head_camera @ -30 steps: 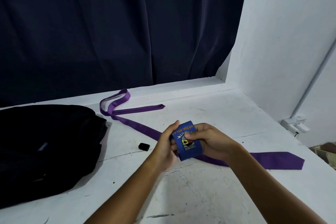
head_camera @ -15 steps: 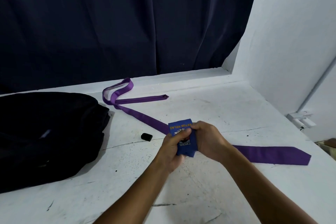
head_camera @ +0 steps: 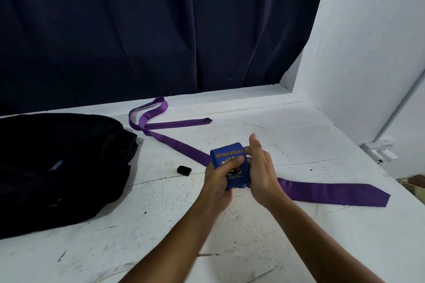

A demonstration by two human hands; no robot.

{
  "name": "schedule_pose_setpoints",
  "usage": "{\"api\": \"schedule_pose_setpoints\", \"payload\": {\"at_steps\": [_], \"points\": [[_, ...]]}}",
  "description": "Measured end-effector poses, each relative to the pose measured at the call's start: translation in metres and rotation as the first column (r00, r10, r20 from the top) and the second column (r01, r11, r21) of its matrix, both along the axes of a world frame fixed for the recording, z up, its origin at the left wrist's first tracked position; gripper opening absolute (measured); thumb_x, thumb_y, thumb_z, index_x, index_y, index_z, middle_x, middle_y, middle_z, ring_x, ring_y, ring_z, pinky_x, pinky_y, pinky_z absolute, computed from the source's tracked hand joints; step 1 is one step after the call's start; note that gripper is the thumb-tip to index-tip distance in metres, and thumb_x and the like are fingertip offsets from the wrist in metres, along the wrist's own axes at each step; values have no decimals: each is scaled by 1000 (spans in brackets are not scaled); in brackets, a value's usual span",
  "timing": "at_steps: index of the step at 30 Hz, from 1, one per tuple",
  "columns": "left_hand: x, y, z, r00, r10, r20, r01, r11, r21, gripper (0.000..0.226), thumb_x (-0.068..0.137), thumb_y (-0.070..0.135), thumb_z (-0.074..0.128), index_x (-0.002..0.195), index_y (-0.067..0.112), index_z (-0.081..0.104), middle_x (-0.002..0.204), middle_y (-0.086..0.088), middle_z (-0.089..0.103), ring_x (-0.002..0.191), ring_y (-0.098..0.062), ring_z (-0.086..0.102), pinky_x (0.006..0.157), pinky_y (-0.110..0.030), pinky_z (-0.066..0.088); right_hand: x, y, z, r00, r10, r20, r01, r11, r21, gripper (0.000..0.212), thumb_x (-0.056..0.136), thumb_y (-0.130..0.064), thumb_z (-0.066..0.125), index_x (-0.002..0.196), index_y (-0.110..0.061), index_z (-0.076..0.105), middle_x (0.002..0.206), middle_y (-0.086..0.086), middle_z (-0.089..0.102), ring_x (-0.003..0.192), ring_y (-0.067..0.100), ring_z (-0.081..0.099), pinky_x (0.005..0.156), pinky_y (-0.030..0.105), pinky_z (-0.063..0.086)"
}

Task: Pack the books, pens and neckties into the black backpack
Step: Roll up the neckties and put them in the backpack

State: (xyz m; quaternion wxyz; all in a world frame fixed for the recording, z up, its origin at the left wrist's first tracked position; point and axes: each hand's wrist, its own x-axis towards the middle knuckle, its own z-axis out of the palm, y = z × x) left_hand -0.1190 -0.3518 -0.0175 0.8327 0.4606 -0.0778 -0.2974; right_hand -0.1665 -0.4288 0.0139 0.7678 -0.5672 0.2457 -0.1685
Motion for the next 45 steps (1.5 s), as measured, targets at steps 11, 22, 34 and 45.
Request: {"api": "schedule_pose_setpoints", "payload": {"at_steps": [11, 22, 34, 45], "points": [[0, 1, 5, 1000, 14, -23, -15, 999, -36, 36, 71, 13, 71, 106, 7, 66, 95, -12, 72, 89, -29, 71, 67, -36, 58, -9, 18, 12, 976, -160, 146, 179, 975, -132, 58, 103, -40, 37, 60, -19, 69, 64, 1, 72, 65, 17, 72, 59, 32, 59], [9, 20, 9, 986, -116, 119, 102, 987, 122, 30, 80, 19, 69, 106, 7, 68, 88, -20, 67, 69, -27, 63, 55, -32, 41, -9, 7, 24, 997, 16, -81, -15, 1000, 16, 37, 100, -41, 47, 95, -10, 65, 87, 20, 74, 79, 33, 71, 72, 40, 56], [11, 14, 15, 999, 11, 36, -14, 998, 62, 13, 85, 5, 66, 97, 12, 65, 76, -9, 69, 62, -21, 68, 50, -29, 50, -6, 23, 20, 984, -140, 110, 145, 989, -40, 24, 101, -29, 43, 92, -19, 62, 83, 7, 74, 78, 33, 70, 70, 43, 55], [17, 9, 17, 998, 66, -16, -66, 998, 23, 43, 72, 13, 73, 113, 7, 63, 97, -14, 72, 83, -26, 71, 69, -37, 60, -1, 28, 14, 941, -243, 236, 268, 960, -81, 26, 105, -33, 32, 103, -28, 57, 96, 11, 65, 87, 25, 68, 69, 37, 57]]}}
